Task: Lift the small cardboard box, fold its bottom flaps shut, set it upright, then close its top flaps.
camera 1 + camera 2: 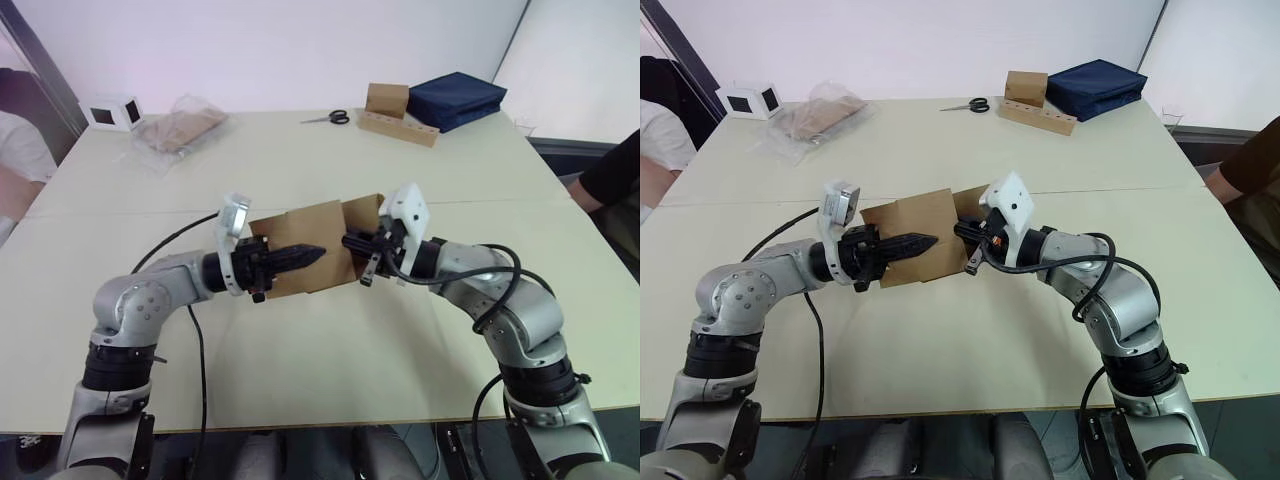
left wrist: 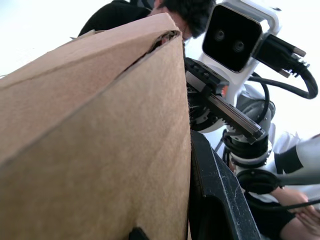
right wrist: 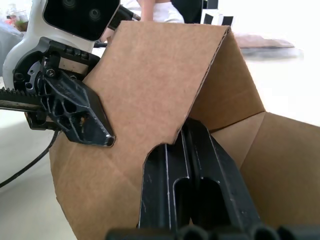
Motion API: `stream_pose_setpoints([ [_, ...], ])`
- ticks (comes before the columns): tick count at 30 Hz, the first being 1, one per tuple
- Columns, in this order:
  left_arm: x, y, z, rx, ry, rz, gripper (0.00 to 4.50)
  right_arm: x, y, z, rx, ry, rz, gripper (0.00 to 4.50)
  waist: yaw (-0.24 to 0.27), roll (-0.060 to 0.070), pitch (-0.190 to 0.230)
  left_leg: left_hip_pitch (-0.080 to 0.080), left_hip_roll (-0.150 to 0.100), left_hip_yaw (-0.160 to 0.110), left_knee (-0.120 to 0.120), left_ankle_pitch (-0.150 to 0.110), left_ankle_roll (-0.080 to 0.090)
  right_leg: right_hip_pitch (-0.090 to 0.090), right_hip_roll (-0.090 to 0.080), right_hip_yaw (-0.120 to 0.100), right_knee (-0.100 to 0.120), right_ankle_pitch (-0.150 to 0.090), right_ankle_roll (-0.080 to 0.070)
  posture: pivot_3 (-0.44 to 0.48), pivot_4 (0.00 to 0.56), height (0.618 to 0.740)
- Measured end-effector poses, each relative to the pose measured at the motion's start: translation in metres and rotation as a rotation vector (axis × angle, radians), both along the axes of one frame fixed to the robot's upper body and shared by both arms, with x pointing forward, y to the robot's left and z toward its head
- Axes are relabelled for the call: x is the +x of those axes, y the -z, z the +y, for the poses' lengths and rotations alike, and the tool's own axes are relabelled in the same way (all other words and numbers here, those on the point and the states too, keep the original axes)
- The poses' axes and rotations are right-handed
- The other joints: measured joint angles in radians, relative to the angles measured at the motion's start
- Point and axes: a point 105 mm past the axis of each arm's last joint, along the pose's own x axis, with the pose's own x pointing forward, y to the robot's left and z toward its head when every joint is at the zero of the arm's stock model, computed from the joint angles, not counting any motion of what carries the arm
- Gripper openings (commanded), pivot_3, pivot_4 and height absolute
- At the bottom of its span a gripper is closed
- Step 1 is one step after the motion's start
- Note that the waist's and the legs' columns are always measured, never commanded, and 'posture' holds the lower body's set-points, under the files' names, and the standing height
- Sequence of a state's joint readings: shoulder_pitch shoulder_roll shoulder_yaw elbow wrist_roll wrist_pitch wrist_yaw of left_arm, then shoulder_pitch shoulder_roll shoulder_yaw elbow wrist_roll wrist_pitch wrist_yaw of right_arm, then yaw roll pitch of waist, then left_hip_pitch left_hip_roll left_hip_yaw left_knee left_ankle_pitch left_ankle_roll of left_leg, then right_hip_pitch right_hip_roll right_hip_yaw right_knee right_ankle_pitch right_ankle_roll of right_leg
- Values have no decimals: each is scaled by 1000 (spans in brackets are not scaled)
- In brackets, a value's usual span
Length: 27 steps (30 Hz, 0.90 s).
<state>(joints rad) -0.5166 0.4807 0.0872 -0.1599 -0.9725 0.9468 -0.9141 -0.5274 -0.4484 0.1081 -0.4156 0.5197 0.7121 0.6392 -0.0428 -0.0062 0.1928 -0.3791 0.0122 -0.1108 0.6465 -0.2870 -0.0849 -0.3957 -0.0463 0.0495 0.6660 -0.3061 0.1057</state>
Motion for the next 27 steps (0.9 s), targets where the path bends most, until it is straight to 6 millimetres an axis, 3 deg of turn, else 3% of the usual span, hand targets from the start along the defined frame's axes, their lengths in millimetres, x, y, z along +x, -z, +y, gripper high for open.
stream_pose_setpoints([
  [11, 8, 1, 9, 13, -50, -15, 101, 1, -4, -12, -39, 11, -36, 0, 0, 0, 0, 0, 0, 0, 0, 0, 0, 0, 0, 0, 0, 0, 0, 0, 150, 740],
  [17, 8, 0, 13, 14, -58, -24, 101, 3, -9, -29, -76, 37, -55, 0, 1, 0, 0, 0, 0, 0, 0, 0, 0, 0, 0, 0, 0, 0, 0, 0, 150, 740],
  [22, 9, -4, 17, 7, -69, -44, 101, 3, -21, -56, -78, 93, -60, 0, 1, 0, 0, 0, 0, 0, 0, 0, 0, 0, 0, 0, 0, 0, 0, 0, 150, 740],
  [27, 11, -7, 22, -9, -93, -52, 101, -6, 2, -75, -99, 139, 32, 0, 3, 0, 0, -1, 0, 0, 0, 0, 0, 0, 0, 0, 0, 0, 0, 0, 150, 740],
])
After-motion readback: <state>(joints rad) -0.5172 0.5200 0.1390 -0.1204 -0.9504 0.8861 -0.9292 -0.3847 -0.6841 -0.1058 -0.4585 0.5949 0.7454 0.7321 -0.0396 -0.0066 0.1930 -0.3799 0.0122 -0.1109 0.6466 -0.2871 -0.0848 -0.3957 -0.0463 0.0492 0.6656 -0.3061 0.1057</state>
